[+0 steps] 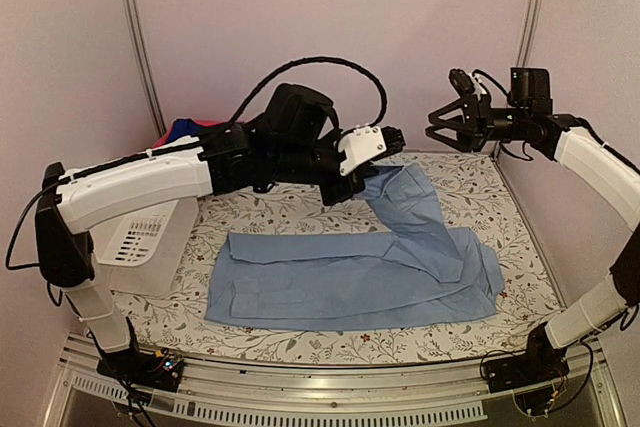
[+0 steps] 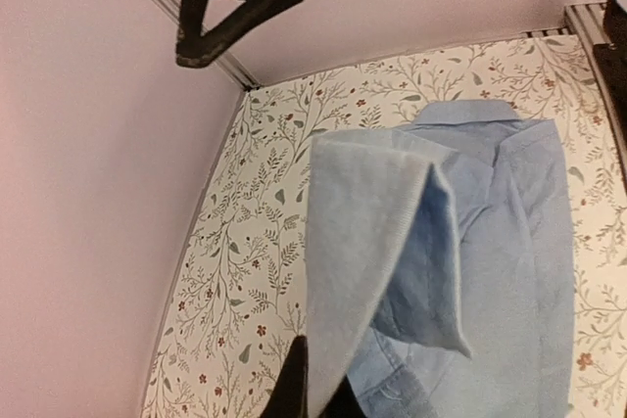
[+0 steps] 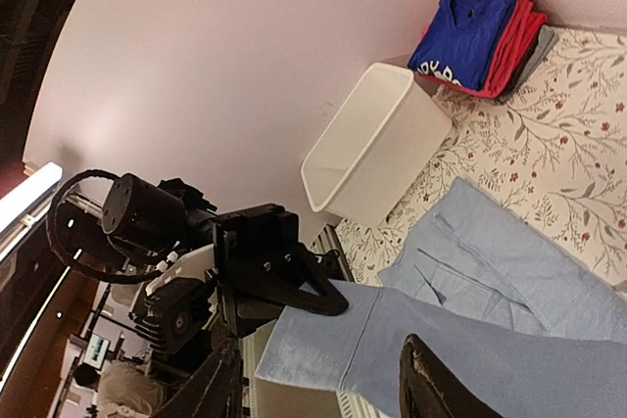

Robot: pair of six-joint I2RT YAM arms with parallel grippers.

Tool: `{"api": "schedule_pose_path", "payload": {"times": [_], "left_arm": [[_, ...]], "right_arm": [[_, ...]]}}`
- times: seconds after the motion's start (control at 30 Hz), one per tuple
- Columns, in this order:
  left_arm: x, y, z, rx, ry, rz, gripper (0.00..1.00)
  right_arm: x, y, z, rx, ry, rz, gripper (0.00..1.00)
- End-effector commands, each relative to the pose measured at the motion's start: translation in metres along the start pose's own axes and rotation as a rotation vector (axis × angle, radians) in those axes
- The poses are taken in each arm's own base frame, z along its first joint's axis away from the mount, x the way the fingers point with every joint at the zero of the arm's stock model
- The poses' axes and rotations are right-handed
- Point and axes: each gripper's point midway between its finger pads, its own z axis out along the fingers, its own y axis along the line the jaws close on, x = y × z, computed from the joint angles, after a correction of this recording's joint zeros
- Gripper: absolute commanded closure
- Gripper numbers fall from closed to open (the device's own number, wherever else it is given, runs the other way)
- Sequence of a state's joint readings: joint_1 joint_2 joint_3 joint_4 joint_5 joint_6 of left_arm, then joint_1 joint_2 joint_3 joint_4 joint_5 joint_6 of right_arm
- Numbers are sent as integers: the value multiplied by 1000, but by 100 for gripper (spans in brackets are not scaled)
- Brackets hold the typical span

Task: Fold and stack the mixed laundry pile
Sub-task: Adjust the rectangle-folded shirt at the center of the board.

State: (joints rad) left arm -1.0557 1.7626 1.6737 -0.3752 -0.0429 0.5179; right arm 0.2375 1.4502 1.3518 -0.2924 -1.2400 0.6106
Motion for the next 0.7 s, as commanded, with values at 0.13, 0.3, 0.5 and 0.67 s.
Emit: {"api": "schedule_pose_path", "payload": {"times": [0.13, 0.3, 0.5, 0.67], "left_arm": [[-84, -96, -81, 336, -52, -42, 100], [-98, -123, -93, 380, -2, -59, 100], [-101, -140, -91, 427, 31, -132, 100], [-99, -138, -72, 382, 32, -187, 100]], "right_arm": [[-31, -19, -20, 172, -129, -156, 48], [-14, -81, -7, 238, -49, -57, 53], [51, -130, 22, 304, 160, -1, 58], [111, -156, 47, 326, 322, 44, 62]]}}
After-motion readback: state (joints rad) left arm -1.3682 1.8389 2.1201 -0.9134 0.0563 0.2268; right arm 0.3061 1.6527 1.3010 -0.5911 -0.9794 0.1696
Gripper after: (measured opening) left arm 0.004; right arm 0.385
